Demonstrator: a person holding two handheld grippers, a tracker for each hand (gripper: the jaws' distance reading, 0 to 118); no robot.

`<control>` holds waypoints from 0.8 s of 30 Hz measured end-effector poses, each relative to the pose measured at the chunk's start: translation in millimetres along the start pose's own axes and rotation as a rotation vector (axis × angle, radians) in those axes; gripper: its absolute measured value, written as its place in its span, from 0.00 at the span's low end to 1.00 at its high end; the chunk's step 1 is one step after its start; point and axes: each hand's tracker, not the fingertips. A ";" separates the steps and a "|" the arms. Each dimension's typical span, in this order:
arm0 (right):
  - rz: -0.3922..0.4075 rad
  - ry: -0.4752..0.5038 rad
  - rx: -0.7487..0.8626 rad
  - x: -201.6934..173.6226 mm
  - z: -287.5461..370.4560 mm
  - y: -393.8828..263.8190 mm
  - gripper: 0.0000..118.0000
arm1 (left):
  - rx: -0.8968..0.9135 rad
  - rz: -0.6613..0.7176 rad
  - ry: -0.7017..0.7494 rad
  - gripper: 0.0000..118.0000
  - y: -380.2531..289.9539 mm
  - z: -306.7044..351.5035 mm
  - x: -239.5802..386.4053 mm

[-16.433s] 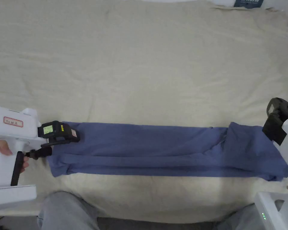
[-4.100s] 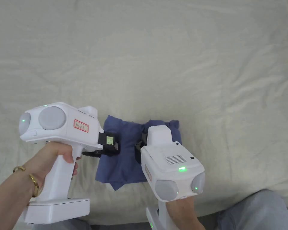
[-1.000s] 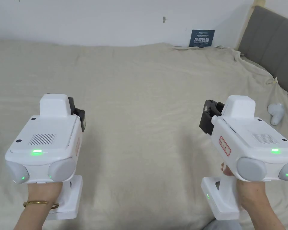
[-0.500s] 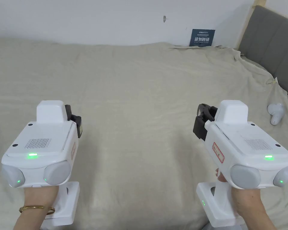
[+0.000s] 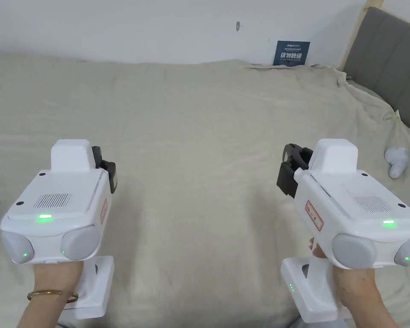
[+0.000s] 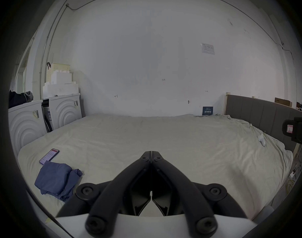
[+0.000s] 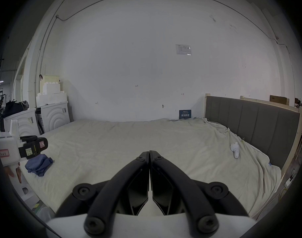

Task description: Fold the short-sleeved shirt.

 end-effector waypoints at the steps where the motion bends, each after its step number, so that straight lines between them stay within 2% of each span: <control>1: -0.003 0.003 0.000 0.3 0.4 0.0 0.00 | 0.000 -0.001 -0.001 0.00 0.1 -0.3 -0.2; 24: -0.005 0.000 0.005 2.1 4.0 -1.1 0.00 | 0.003 -0.006 -0.005 0.00 0.7 2.6 3.9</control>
